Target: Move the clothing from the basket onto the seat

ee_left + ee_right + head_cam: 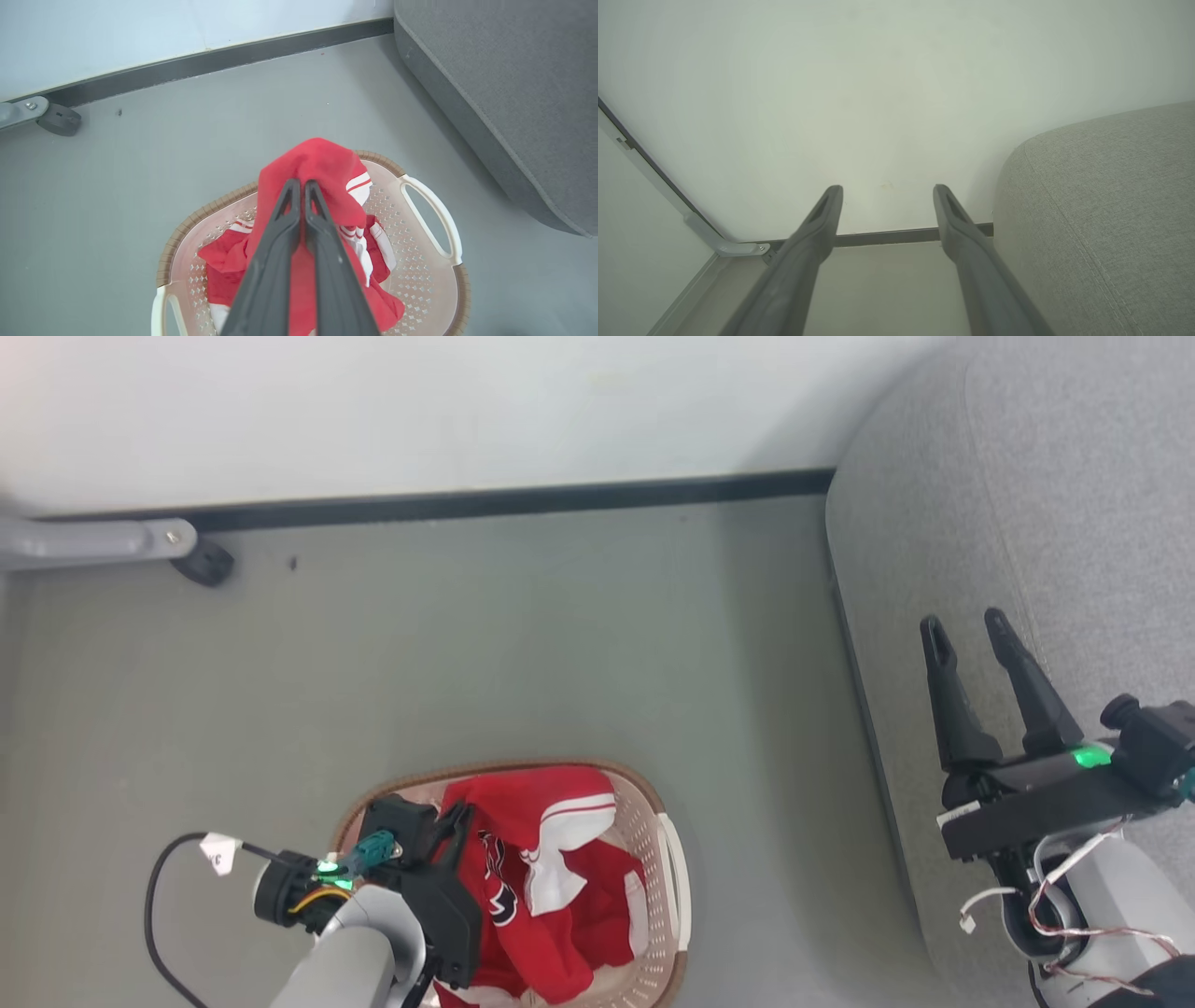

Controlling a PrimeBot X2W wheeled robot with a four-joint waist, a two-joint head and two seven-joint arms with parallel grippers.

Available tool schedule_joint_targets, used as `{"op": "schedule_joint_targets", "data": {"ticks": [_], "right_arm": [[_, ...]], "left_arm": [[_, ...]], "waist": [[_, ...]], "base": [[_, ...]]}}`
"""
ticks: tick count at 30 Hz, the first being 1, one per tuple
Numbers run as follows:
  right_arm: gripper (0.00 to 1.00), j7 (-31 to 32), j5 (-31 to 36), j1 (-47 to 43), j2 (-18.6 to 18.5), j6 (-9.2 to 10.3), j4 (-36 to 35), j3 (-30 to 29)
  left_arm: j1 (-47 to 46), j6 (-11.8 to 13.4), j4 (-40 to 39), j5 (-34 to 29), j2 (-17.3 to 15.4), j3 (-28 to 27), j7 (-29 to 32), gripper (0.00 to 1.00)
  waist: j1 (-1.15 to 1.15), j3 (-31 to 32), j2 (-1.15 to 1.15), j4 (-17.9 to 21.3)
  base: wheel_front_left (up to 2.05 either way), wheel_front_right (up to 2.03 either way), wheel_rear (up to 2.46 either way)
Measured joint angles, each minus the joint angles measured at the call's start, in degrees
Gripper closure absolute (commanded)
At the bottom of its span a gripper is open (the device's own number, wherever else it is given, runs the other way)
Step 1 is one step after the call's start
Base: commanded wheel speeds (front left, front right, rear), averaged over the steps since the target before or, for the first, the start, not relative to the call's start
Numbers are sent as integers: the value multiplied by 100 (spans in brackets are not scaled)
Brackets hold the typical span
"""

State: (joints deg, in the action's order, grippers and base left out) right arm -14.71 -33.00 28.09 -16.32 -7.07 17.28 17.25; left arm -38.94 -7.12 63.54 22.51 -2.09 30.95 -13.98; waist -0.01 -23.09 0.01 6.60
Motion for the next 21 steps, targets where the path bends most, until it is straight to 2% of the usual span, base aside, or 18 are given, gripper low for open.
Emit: {"op": "schedule_joint_targets", "data": {"ticks": [10, 21], "right_arm": [[0, 0, -80, -334, -63, 0, 35, 25], [0, 0, -145, -707, -102, 0, 33, 74]], "left_arm": [[473, -1, -868, 237, -2, 118, -26, 100], [881, -1, -2132, 598, -24, -59, -30, 100]], "waist": [[0, 648, 0, -194], [1, 1234, 0, -368]], "base": [[0, 0, 0], [0, 0, 0]]}}
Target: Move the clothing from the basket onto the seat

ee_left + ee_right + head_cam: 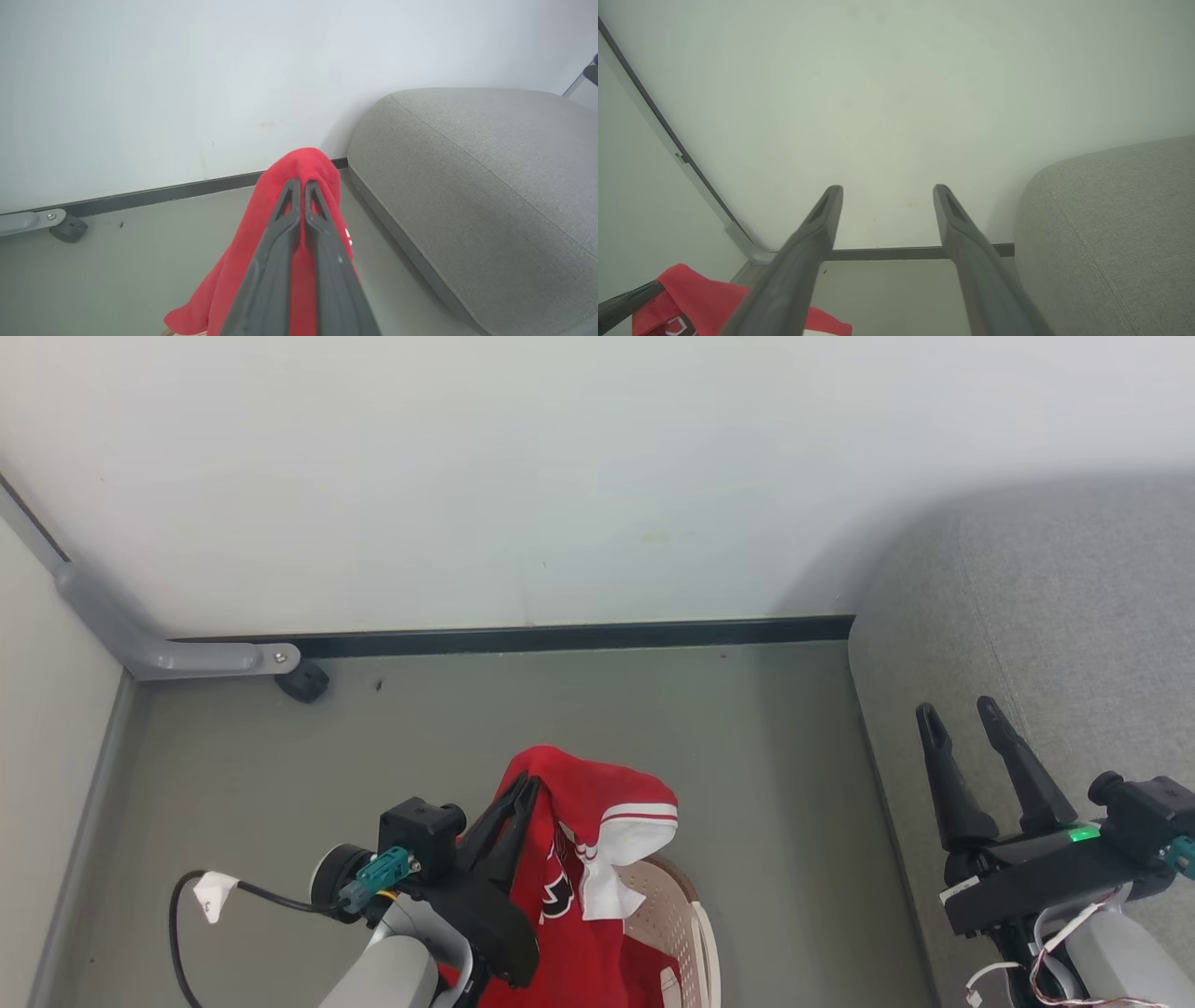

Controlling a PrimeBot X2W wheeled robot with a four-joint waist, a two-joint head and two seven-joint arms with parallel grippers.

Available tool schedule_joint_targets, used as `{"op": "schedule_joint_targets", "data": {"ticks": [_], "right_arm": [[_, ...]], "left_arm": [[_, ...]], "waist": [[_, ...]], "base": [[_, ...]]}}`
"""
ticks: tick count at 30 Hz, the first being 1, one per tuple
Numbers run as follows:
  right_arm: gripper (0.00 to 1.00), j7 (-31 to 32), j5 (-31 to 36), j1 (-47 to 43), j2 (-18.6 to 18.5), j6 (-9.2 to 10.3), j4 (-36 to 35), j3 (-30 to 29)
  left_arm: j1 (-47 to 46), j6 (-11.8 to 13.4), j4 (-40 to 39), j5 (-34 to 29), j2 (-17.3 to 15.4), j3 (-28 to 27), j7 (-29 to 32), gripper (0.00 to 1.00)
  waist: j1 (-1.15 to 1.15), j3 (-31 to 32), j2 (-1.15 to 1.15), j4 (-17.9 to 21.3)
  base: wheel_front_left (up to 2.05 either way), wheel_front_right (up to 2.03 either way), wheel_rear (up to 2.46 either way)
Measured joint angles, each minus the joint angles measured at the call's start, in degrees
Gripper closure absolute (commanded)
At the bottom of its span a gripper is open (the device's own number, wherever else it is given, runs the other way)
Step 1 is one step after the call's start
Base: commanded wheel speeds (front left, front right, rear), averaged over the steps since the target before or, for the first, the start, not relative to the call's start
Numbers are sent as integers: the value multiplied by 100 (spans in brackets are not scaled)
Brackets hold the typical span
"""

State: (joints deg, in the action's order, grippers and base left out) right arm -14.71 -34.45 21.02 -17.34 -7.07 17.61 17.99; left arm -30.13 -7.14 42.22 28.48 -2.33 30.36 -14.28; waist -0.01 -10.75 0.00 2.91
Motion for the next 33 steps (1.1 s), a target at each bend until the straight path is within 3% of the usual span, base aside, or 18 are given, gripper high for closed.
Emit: {"op": "schedule_joint_targets", "data": {"ticks": [15, 24, 33], "right_arm": [[0, 1, -1, -291, -47, 0, -281, 564], [0, 3, 127, 142, -370, -1, -478, 2046], [0, 9, 163, 856, -659, -1, -495, 3002]], "left_arm": [[312, 0, -1603, 66, -356, -171, -2, 100], [381, 0, -2041, 11, -402, -10, -1, 100], [382, 0, -2210, 10, -335, 179, 118, 100]], "waist": [[0, 578, 0, -82], [1, 561, -1, -56], [1, 528, -1, -188]], "base": [[0, 0, 0], [0, 0, 0], [0, 0, 0]]}}
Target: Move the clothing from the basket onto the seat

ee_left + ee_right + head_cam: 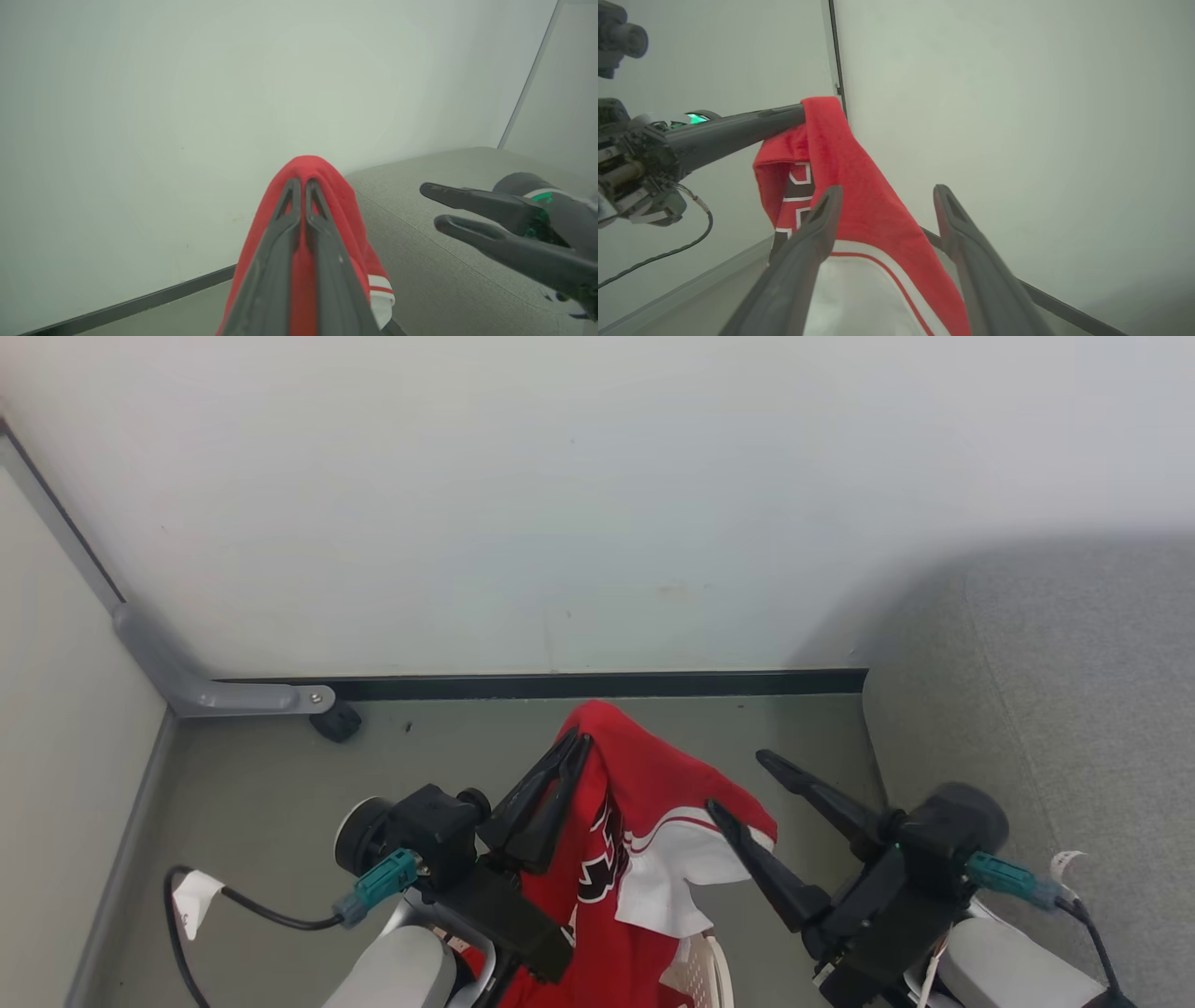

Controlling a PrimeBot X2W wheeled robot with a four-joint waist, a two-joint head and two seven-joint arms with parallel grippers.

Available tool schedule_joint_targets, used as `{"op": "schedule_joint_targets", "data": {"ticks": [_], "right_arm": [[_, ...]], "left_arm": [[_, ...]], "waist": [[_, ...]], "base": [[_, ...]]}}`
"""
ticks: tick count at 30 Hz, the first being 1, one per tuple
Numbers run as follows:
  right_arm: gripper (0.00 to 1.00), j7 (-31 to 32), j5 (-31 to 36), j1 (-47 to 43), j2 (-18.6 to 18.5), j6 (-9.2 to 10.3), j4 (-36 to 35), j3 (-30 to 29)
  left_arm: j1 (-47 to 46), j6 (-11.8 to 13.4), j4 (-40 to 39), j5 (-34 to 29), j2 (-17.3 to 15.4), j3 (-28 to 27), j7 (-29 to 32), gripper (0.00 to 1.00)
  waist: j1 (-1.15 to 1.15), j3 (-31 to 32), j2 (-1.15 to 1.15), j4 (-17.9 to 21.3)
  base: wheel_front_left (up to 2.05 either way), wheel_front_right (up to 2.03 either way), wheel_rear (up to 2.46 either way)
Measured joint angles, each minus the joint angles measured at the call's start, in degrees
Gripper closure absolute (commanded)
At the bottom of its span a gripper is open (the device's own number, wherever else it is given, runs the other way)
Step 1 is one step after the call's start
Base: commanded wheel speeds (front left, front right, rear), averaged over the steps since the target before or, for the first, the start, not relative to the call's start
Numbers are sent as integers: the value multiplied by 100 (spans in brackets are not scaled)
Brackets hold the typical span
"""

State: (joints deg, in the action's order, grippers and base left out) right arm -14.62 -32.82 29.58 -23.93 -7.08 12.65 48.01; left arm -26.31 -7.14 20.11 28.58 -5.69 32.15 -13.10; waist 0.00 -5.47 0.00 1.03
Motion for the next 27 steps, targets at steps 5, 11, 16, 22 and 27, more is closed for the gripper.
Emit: {"op": "schedule_joint_targets", "data": {"ticks": [5, 11, 16, 22, 27], "right_arm": [[0, -1, -119, 280, -78, 0, -16, 508], [0, -1, -260, 536, -76, 0, 124, 831], [0, -2, -369, 959, -54, -1, 332, 1228], [0, 2, -516, 1249, -96, -2, 588, 1690], [0, 47, -722, 1536, -120, -5, 838, 2009]], "left_arm": [[-1, 0, -63, -8, 30, 91, 102, 100], [-2, 0, -107, -9, 40, 175, 192, 100], [-3, 0, -199, -42, 44, 237, 244, 100], [-8, 0, -287, -55, 81, 409, 344, 100], [-34, 0, -339, -60, 83, 516, 396, 100]], "waist": [[0, -19, 0, -94], [0, -40, 0, -180], [0, -60, 0, -241], [0, -112, 0, -327], [0, -191, 0, -418]], "base": [[0, 0, 0], [0, 0, 0], [0, 0, 0], [0, 0, 0], [0, 0, 0]]}}
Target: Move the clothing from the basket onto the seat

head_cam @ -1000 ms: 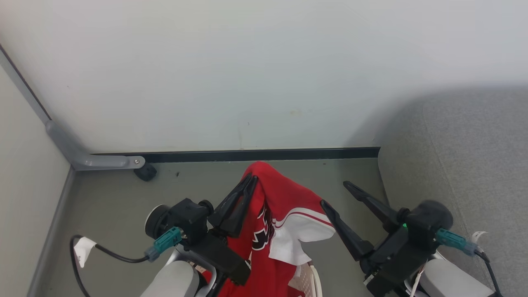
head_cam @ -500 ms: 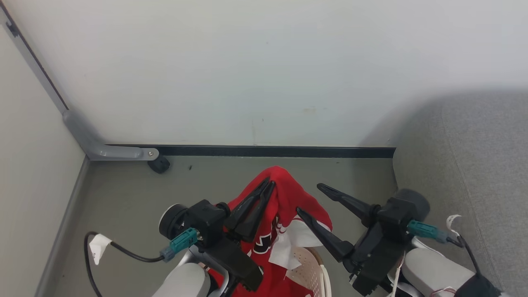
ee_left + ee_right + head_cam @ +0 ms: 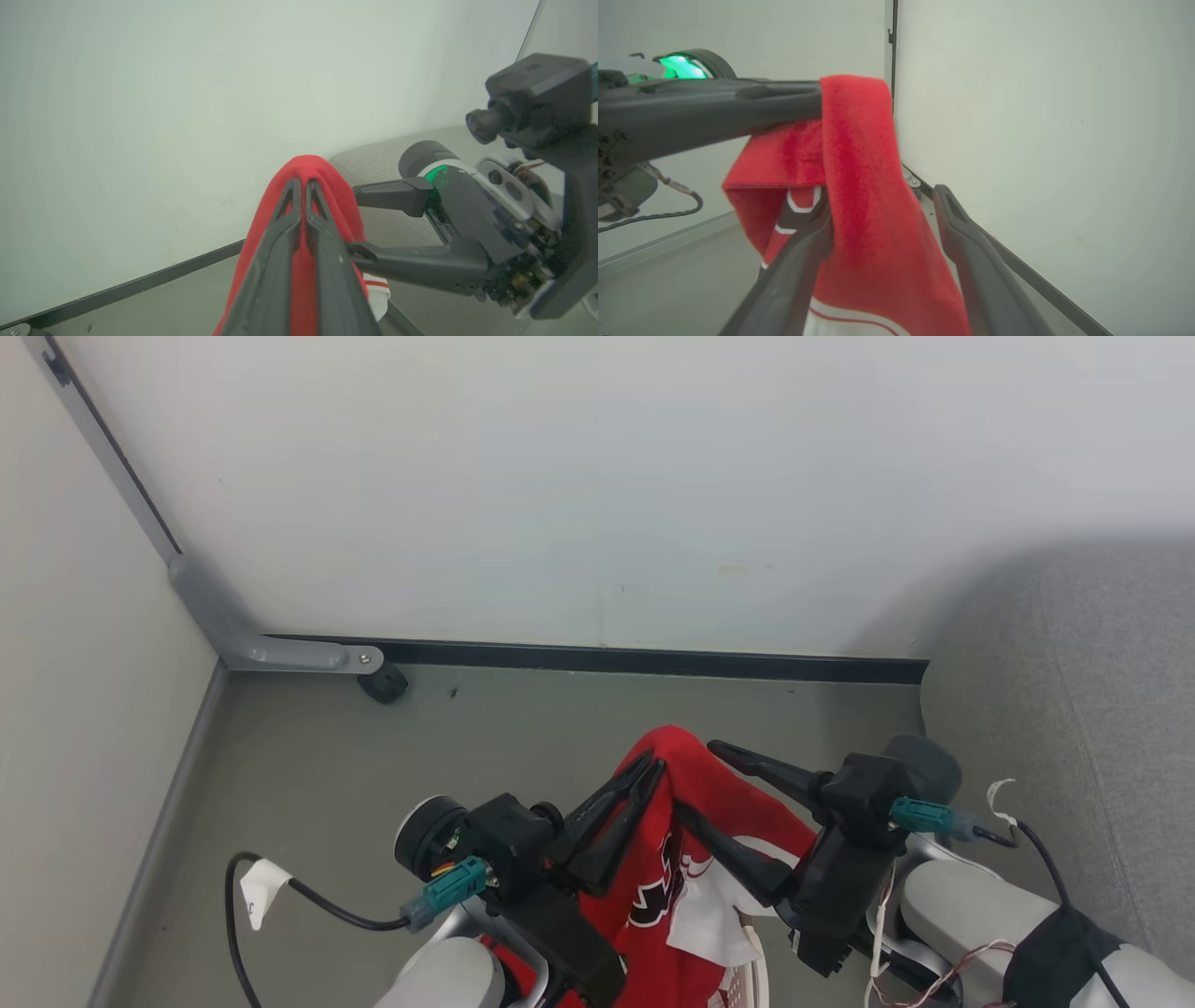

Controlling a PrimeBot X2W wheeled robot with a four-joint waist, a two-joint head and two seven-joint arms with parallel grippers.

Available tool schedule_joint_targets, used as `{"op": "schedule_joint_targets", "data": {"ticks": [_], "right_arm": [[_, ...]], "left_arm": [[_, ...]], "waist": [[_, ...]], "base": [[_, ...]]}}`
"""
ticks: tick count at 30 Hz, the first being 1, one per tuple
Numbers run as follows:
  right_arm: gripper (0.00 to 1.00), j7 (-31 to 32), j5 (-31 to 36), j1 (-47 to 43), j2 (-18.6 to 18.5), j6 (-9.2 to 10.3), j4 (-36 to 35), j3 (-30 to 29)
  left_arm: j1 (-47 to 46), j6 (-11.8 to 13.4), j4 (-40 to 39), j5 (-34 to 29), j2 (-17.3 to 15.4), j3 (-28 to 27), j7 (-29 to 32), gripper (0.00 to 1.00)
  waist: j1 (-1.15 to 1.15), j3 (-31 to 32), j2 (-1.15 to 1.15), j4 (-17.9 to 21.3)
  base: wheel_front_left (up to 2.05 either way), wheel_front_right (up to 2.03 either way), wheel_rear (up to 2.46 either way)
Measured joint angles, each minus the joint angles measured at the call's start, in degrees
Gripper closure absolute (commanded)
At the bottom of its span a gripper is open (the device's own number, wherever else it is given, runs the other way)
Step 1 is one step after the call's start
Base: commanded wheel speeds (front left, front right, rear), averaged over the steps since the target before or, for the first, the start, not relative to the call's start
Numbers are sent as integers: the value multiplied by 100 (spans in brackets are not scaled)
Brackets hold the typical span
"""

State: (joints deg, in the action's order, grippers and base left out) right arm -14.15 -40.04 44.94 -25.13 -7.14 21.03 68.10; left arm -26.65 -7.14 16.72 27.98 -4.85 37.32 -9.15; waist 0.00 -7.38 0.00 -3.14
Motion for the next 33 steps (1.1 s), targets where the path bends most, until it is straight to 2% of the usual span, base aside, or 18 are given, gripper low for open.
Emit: {"op": "schedule_joint_targets", "data": {"ticks": [7, 21, 23, 24, 33], "right_arm": [[0, 53, -238, 394, 119, 0, 377, 503], [0, 154, -881, 393, 516, 0, 951, 553], [90, 175, -953, 395, 559, 0, 993, 557], [100, 187, -990, 399, 575, 0, 1009, 558], [100, 193, -1148, 474, 590, 0, 1102, 560]], "left_arm": [[-22, 0, -13, 2, 7, 36, 5, 100], [-108, 0, -187, 21, 12, 57, -1, 100], [-120, 0, -198, 23, 20, 59, -1, 100], [-120, 0, -198, 30, 23, 62, -1, 100], [-120, 0, -178, 64, 29, 43, -2, 100]], "waist": [[0, -59, 0, -82], [0, -80, 0, -153], [0, -85, 0, -160], [0, -87, 0, -163], [0, -75, 0, -161]], "base": [[0, 0, 0], [0, 0, 0], [0, 0, 0], [0, 0, 0], [0, 0, 0]]}}
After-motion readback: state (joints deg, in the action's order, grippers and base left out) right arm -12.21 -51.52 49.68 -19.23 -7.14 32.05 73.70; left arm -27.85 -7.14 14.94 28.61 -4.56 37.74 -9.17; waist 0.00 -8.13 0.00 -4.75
